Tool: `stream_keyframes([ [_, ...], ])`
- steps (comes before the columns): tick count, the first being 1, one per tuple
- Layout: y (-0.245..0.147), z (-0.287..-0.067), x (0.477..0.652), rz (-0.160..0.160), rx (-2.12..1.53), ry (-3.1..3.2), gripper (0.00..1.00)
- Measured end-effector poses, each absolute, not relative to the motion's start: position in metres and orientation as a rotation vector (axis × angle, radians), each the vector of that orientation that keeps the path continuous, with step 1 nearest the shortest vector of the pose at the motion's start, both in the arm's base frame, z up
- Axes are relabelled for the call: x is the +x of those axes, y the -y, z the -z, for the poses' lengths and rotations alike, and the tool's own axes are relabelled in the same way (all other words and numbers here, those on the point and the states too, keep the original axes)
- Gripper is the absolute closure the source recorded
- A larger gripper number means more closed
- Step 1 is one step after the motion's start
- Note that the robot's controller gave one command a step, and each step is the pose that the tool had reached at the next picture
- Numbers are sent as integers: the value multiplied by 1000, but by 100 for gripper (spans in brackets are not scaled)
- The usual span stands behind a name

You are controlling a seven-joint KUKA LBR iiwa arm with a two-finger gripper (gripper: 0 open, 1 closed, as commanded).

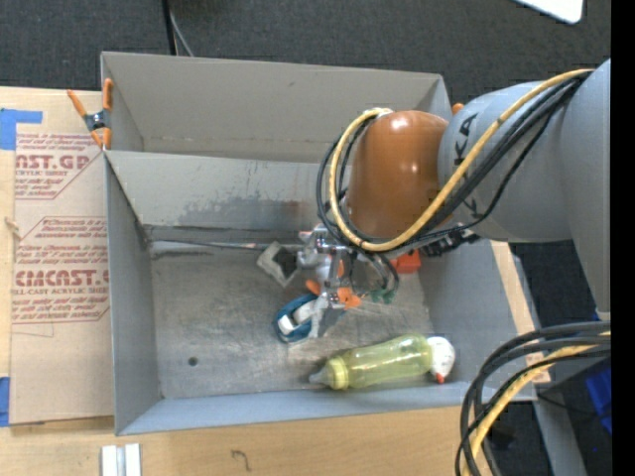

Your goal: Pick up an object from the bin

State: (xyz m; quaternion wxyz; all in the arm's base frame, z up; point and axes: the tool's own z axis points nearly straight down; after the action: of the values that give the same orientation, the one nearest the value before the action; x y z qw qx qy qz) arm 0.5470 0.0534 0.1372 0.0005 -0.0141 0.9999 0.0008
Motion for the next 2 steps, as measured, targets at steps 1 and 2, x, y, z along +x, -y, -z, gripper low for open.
stream_keyframes([
  [1, -22, -75, 544, -10, -31, -3136, 0],
  [2, -12, -74, 548, -10, -133, -3134, 100],
])
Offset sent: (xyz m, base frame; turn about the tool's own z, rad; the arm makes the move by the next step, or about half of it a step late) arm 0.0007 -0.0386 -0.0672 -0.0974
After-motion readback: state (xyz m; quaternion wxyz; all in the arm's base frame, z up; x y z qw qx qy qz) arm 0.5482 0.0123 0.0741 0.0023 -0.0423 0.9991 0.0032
